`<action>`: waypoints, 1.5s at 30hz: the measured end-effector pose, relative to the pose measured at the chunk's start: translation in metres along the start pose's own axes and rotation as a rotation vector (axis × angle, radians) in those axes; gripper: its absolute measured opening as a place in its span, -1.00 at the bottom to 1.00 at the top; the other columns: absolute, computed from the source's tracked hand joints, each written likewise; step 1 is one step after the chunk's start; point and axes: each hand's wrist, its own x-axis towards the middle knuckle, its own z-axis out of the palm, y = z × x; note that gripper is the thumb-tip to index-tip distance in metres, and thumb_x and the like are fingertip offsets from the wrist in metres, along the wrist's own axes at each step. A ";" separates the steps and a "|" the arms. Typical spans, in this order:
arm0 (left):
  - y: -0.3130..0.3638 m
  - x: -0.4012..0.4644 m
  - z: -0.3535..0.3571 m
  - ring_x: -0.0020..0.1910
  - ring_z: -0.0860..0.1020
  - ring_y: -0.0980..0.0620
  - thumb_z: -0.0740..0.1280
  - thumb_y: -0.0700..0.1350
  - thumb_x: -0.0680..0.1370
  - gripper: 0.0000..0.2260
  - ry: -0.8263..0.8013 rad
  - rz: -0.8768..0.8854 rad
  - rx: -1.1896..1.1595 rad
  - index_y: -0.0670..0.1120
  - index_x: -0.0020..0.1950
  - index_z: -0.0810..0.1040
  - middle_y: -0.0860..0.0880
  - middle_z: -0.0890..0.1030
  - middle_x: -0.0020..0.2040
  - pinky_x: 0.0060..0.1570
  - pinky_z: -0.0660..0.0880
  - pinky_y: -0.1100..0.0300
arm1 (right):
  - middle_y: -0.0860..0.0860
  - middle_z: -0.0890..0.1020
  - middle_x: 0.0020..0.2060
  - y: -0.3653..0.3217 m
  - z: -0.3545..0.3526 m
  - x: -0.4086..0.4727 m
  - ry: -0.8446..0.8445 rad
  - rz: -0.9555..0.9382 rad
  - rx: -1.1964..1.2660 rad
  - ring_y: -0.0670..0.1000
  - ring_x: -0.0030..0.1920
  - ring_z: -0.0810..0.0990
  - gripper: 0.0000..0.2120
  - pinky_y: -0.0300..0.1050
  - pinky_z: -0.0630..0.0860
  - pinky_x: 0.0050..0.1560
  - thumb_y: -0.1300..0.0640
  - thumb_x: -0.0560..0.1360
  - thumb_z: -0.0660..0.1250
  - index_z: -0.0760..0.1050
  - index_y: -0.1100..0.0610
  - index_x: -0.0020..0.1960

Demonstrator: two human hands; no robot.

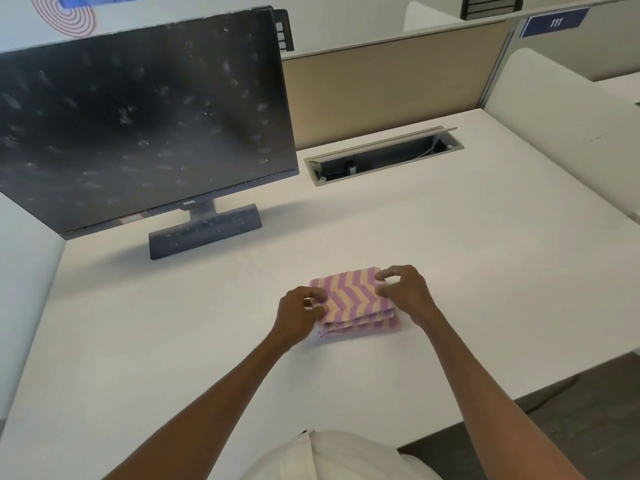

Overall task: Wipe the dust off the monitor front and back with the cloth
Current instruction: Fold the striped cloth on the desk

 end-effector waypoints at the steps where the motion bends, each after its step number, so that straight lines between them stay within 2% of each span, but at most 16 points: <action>1: -0.001 -0.001 0.002 -0.02 0.61 0.07 0.43 -0.33 0.43 -0.80 0.006 0.061 0.064 -0.12 0.00 0.66 0.06 0.66 0.02 -0.06 0.51 0.35 | 0.00 0.62 0.00 0.004 0.003 -0.002 -0.005 -0.006 -0.068 -0.03 -0.02 0.55 -0.78 -0.34 0.40 -0.21 0.32 0.35 0.47 0.66 0.13 -0.04; 3: -0.003 -0.002 0.006 0.00 0.58 0.06 0.42 -0.37 0.41 -0.78 0.015 0.139 0.147 -0.12 -0.03 0.64 0.00 0.64 0.03 0.00 0.52 0.24 | 0.07 0.60 0.05 0.012 0.009 -0.004 -0.007 -0.015 -0.169 0.02 -0.05 0.55 -0.76 -0.28 0.38 -0.23 0.30 0.33 0.46 0.62 0.03 -0.07; 5: -0.004 -0.003 0.009 0.00 0.56 0.10 0.41 -0.37 0.42 -0.78 0.025 0.179 0.220 -0.12 -0.01 0.65 -0.02 0.62 0.05 0.00 0.49 0.35 | 0.14 0.54 0.14 0.015 0.012 -0.006 0.012 -0.078 -0.272 0.08 -0.02 0.54 -0.75 -0.25 0.41 -0.18 0.30 0.34 0.43 0.58 0.01 -0.08; 8: -0.007 -0.005 0.011 0.04 0.52 0.12 0.40 -0.32 0.48 -0.79 0.015 0.257 0.351 -0.16 0.08 0.67 -0.02 0.59 0.11 -0.05 0.31 0.58 | 0.18 0.41 0.35 0.006 0.017 -0.014 0.157 -0.392 -0.545 0.19 0.26 0.45 -0.70 -0.01 0.50 0.14 0.26 0.40 0.39 0.55 0.15 0.13; 11: -0.009 -0.009 0.011 0.09 0.56 0.06 0.36 -0.31 0.51 -0.79 0.024 0.311 0.373 -0.15 0.09 0.68 -0.02 0.60 0.14 0.04 0.42 0.38 | 0.15 0.32 0.48 0.001 0.031 -0.020 0.172 -0.704 -0.785 0.18 0.45 0.33 -0.61 0.10 0.36 0.35 0.03 0.53 0.27 0.45 0.10 0.33; 14: -0.010 -0.013 0.010 0.13 0.56 0.06 0.35 -0.29 0.52 -0.79 0.035 0.328 0.390 -0.11 0.10 0.68 0.02 0.60 0.18 0.07 0.46 0.25 | 0.14 0.22 0.54 0.024 0.046 -0.025 0.050 -0.659 -0.956 0.21 0.51 0.24 -0.50 0.26 0.29 0.39 -0.17 0.64 0.00 0.31 0.02 0.49; 18: -0.009 -0.017 0.012 0.09 0.51 0.13 0.35 -0.30 0.53 -0.78 0.043 0.277 0.365 -0.13 0.14 0.65 0.03 0.51 0.22 -0.04 0.34 0.53 | 0.15 0.18 0.56 0.039 0.051 -0.029 -0.039 -0.545 -0.990 0.24 0.51 0.23 -0.43 0.34 0.31 0.35 -0.25 0.65 -0.12 0.22 -0.01 0.55; 20: -0.009 -0.019 0.015 0.10 0.50 0.12 0.33 -0.33 0.52 -0.72 0.059 0.237 0.327 -0.13 0.19 0.60 0.01 0.47 0.23 -0.06 0.32 0.53 | 0.17 0.11 0.57 0.033 0.051 -0.024 -0.075 -0.517 -0.898 0.25 0.53 0.15 -0.39 0.31 0.27 0.39 -0.29 0.61 -0.09 0.18 -0.01 0.56; 22: -0.007 -0.022 0.017 0.15 0.50 0.05 0.33 -0.32 0.51 -0.66 0.076 0.210 0.308 -0.14 0.27 0.51 -0.03 0.42 0.27 0.02 0.35 0.41 | 0.23 0.08 0.55 0.026 0.049 -0.022 -0.064 -0.385 -0.680 0.24 0.55 0.07 -0.26 0.16 0.14 0.48 -0.31 0.54 0.13 0.10 0.07 0.57; 26: -0.012 -0.022 0.020 0.15 0.47 0.01 0.34 -0.09 0.50 -0.51 0.095 0.140 0.320 -0.16 0.40 0.36 -0.08 0.38 0.29 0.13 0.46 0.14 | 0.20 0.42 0.35 0.007 0.039 -0.019 0.119 0.017 -0.296 0.22 0.37 0.38 -0.07 0.06 0.33 0.35 -0.17 0.39 0.49 0.13 0.26 0.51; 29: -0.009 -0.017 0.020 0.20 0.53 -0.07 0.42 -0.17 0.47 -0.48 0.094 0.032 0.224 -0.16 0.38 0.34 -0.11 0.52 0.24 0.17 0.53 0.00 | 0.14 0.57 0.13 0.002 0.035 -0.012 0.060 0.247 -0.159 0.17 0.15 0.58 -0.20 0.00 0.53 0.13 -0.14 0.27 0.59 0.37 0.28 0.30; 32: 0.003 -0.014 0.016 0.10 0.57 -0.05 0.43 -0.32 0.44 -0.40 0.052 -0.159 -0.007 -0.17 0.42 0.26 -0.12 0.56 0.20 0.10 0.55 0.08 | 0.12 0.69 -0.09 -0.003 0.030 -0.011 -0.037 0.361 0.144 0.13 -0.12 0.70 -0.46 0.06 0.66 -0.06 0.05 0.20 0.62 0.57 0.26 0.08; 34: 0.004 -0.011 0.011 0.11 0.57 -0.06 0.43 -0.34 0.38 -0.32 0.006 -0.276 -0.168 -0.16 0.44 0.24 -0.10 0.56 0.19 0.07 0.57 0.08 | 0.15 0.70 -0.12 -0.013 0.027 -0.016 -0.110 0.394 0.272 0.17 -0.15 0.71 -0.60 0.14 0.66 -0.09 0.19 0.25 0.59 0.60 0.25 0.04; 38: 0.010 -0.010 -0.003 0.07 0.63 -0.12 0.36 -0.24 0.24 -0.50 -0.130 -0.288 -0.390 -0.18 0.20 0.55 -0.16 0.67 0.08 -0.05 0.59 0.10 | 0.16 0.71 -0.08 -0.032 0.022 -0.027 -0.217 0.342 0.404 0.19 -0.11 0.70 -0.70 -0.02 0.62 -0.26 0.20 0.35 0.51 0.60 0.17 0.07; 42: 0.019 -0.009 -0.018 0.15 0.62 -0.11 0.41 -0.11 0.46 -0.64 -0.231 -0.280 -0.610 -0.09 0.25 0.56 -0.11 0.66 0.16 0.10 0.56 0.01 | 0.24 0.69 0.00 -0.049 0.018 -0.034 -0.349 0.238 0.612 0.24 -0.05 0.68 -0.63 -0.04 0.58 -0.25 0.27 0.35 0.49 0.58 0.27 0.15; 45: 0.023 -0.006 -0.031 0.18 0.61 -0.15 0.38 -0.11 0.55 -0.67 -0.238 -0.270 -0.755 -0.13 0.29 0.52 -0.15 0.64 0.20 0.18 0.55 -0.04 | 0.26 0.67 0.05 -0.060 0.022 -0.035 -0.405 0.205 0.730 0.25 0.00 0.67 -0.64 0.00 0.62 -0.18 0.38 0.40 0.42 0.56 0.30 0.19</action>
